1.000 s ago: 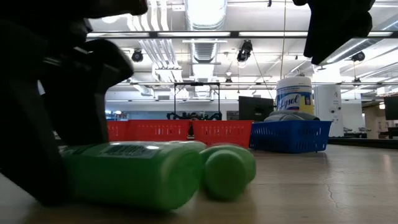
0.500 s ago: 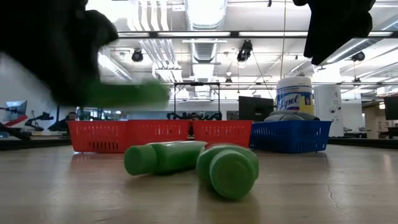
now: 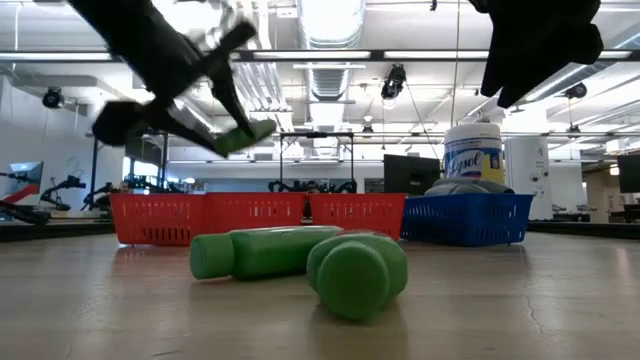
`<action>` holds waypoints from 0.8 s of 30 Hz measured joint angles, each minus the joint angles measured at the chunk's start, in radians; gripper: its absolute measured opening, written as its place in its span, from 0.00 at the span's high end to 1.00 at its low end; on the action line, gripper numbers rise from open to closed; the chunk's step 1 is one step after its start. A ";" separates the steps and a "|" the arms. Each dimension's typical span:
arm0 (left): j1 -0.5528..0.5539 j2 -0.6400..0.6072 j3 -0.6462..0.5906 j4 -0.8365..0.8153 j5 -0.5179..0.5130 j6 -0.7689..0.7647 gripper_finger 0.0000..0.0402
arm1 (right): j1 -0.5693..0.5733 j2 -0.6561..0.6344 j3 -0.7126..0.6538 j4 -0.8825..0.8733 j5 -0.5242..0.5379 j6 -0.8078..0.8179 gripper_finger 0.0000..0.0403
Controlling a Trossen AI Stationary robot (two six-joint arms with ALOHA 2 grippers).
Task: Pick & Place Travel size toiletries
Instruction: Put the green shampoo into the middle red bin
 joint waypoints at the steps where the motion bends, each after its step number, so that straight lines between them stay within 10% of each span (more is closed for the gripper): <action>1: 0.026 0.006 -0.009 -0.001 0.013 0.008 0.60 | 0.000 0.000 0.000 0.000 0.003 0.001 0.54; 9: 0.153 0.028 -0.010 0.008 0.070 0.161 0.60 | 0.006 0.000 0.000 0.048 -0.001 0.007 0.58; 19: 0.183 0.020 -0.011 0.007 0.204 0.211 0.28 | 0.011 0.000 0.000 0.129 -0.034 -0.030 0.49; 24: 0.154 -0.024 0.005 0.011 0.275 0.589 0.25 | 0.012 0.018 -0.028 0.441 -0.236 -0.262 0.44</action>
